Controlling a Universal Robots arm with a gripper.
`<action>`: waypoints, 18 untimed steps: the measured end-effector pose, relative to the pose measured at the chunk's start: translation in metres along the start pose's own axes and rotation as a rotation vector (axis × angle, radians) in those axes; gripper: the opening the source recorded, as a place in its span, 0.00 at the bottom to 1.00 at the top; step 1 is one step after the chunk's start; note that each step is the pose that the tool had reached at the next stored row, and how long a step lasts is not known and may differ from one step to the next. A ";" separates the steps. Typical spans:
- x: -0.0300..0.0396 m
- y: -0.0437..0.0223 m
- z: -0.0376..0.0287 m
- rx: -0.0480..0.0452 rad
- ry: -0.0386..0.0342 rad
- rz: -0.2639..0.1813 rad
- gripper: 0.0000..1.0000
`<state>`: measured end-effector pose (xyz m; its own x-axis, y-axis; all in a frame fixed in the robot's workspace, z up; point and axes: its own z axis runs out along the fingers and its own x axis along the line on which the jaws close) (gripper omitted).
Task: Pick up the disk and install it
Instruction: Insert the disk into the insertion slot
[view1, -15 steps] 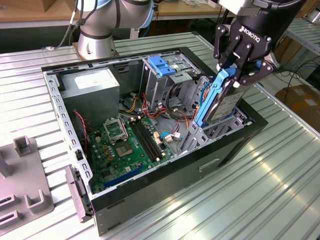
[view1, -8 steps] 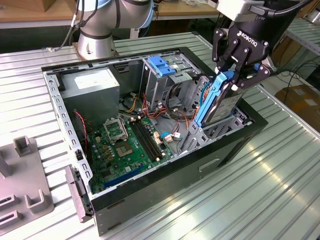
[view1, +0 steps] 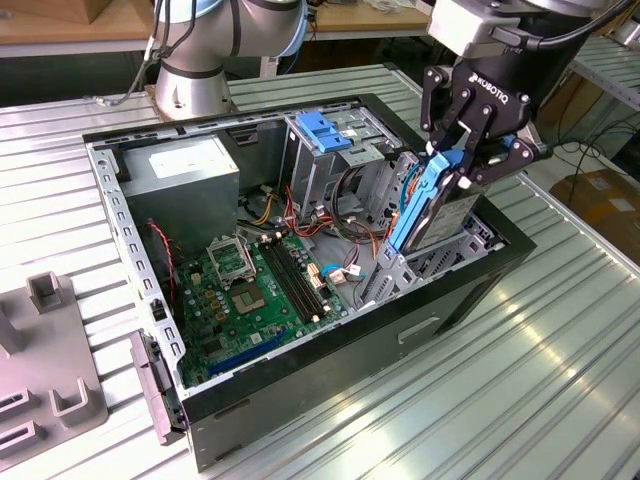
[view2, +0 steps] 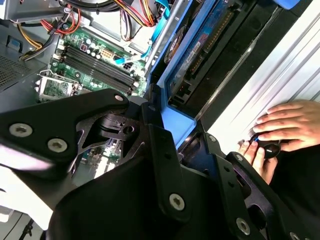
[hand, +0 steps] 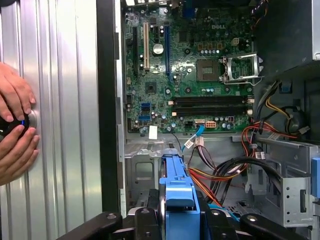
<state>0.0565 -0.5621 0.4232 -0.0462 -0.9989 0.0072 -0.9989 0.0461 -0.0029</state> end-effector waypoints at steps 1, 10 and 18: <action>0.0000 0.0000 0.0029 0.0000 0.0001 -0.001 0.37; -0.0001 0.0000 0.0189 0.0000 0.0000 -0.003 0.37; -0.0003 0.0001 0.0480 0.0000 0.0001 -0.004 0.37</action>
<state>0.0565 -0.5621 0.3752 -0.0425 -0.9991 0.0073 -0.9991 0.0425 -0.0028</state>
